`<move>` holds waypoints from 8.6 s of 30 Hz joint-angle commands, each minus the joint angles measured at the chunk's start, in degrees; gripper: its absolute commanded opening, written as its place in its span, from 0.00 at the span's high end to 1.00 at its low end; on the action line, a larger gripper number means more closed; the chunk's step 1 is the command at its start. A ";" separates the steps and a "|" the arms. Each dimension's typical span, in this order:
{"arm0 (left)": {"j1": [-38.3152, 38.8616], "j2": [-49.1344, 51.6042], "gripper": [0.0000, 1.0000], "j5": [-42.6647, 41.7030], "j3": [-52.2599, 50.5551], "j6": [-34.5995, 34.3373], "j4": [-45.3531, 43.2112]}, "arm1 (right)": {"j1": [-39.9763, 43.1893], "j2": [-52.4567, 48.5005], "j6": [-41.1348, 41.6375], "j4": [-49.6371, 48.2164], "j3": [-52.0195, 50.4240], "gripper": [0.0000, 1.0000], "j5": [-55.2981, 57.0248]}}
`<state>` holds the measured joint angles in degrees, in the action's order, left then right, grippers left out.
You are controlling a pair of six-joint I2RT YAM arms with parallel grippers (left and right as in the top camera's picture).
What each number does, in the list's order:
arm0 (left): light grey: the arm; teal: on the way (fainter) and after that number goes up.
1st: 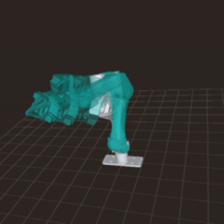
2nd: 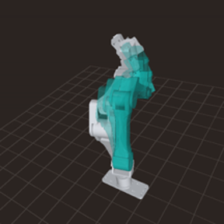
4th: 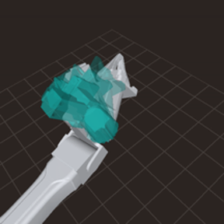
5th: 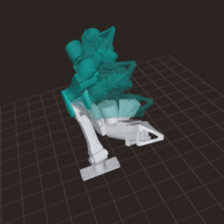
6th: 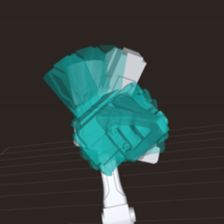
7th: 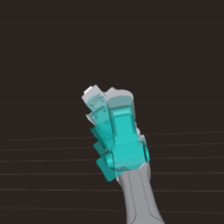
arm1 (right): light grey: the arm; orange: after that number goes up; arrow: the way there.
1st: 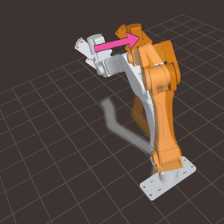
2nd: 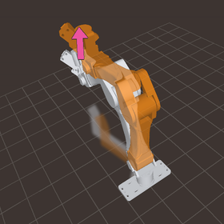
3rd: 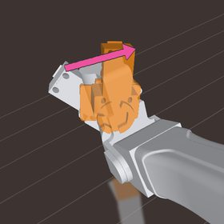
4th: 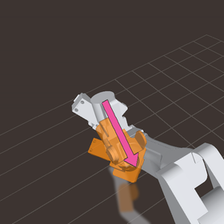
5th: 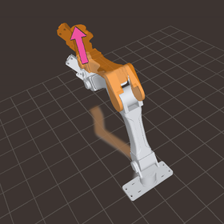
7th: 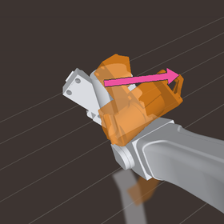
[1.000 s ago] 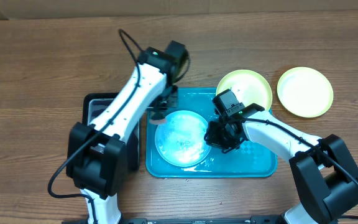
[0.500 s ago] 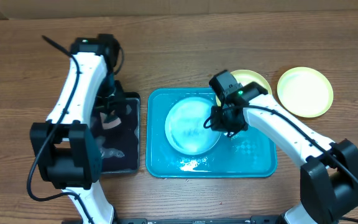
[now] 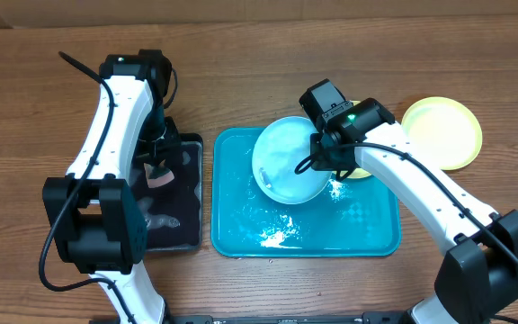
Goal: Clean dirty plates on tray and stack at the side
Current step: 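Return the sponge with the left gripper over the soap dish, then lift and tilt the white plate upward with the right gripper, then carry the white plate off the tray to the right side, then lower the white plate onto the yellow plate and release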
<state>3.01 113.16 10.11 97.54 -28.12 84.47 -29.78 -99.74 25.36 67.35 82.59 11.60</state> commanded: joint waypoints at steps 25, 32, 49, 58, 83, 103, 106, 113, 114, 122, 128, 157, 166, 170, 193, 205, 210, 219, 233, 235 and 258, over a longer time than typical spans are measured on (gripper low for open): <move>5.62 -25.77 0.96 2.12 -37.31 -0.66 -26.51 | -2.80 3.10 -0.11 -5.11 2.95 0.96 -0.52; 5.60 -25.79 0.95 2.16 -37.31 -0.61 -27.69 | -4.07 3.54 -5.51 -5.53 3.06 0.96 3.04; 5.60 -25.79 0.96 2.10 -37.31 -0.63 -28.33 | -2.78 3.74 17.38 -3.02 3.04 0.96 -25.16; 5.60 -25.79 0.96 2.08 -37.31 -0.63 -28.15 | 0.13 3.74 16.72 -5.53 3.04 0.96 -23.80; 5.60 -25.79 0.96 2.05 -37.31 -0.61 -27.78 | 3.65 4.72 0.11 -1.66 12.57 0.96 -1.75; 5.64 -25.77 0.96 1.97 -37.31 -0.68 -28.63 | -10.69 4.26 -9.38 24.28 17.44 0.96 33.38; 5.64 -25.77 0.96 1.90 -37.31 -0.70 -28.85 | -12.61 4.26 -9.40 26.29 17.44 0.96 36.94; 5.64 -25.77 0.96 1.92 -37.31 -1.77 -29.05 | -15.56 4.26 -13.90 27.93 17.44 0.96 43.89; 5.64 -25.77 0.96 1.90 -37.31 -1.77 -29.05 | -15.61 4.26 -13.90 28.50 17.44 0.96 44.39; 5.64 -25.77 0.96 1.90 -37.31 -1.77 -29.05 | -15.58 4.26 -16.26 29.70 17.44 0.96 48.89; 5.64 -25.77 0.96 1.90 -37.31 -1.77 -29.05 | -15.58 4.28 -16.26 29.70 17.44 0.96 50.53; 5.64 -25.77 0.96 2.08 -37.31 -1.73 -29.44 | -15.50 4.31 -18.69 20.02 17.40 0.96 41.24; 5.66 -25.77 0.96 1.92 -37.33 -1.73 -29.86 | -16.83 3.58 -10.45 23.67 16.85 0.96 40.98; 5.66 -25.77 0.96 1.92 -37.33 -1.73 -29.59 | -16.79 3.26 -12.85 24.57 16.90 0.96 39.95; 5.66 -25.77 0.96 1.90 -37.33 -1.70 -29.46 | -5.70 1.51 9.20 9.88 14.27 0.96 6.73; 5.66 -25.77 0.96 1.95 -37.33 -1.70 -29.05 | 30.93 0.59 8.63 4.66 9.35 0.96 -12.24; 5.66 -25.77 0.96 2.08 -37.33 -1.70 -29.09 | 47.78 -1.49 6.16 3.87 7.30 0.96 -18.93; 5.66 -25.77 0.96 2.40 -37.33 -1.70 -29.07 | 60.33 -9.53 1.14 1.95 5.49 0.96 -20.24; 5.66 -25.77 0.96 2.51 -37.33 -1.44 -28.76 | 59.74 -18.49 -2.14 -4.28 5.88 0.59 -22.43; 5.66 -25.77 0.96 2.51 -37.33 -1.46 -28.72 | 59.74 -18.49 -4.35 -3.87 6.97 0.52 -25.14; 5.66 -25.77 0.96 2.47 -37.33 -1.46 -28.74 | 37.90 -5.03 -23.69 0.20 12.46 0.45 -26.38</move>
<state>8.82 87.46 11.46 60.14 -28.64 55.68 9.74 -101.80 5.72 69.60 99.02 -14.74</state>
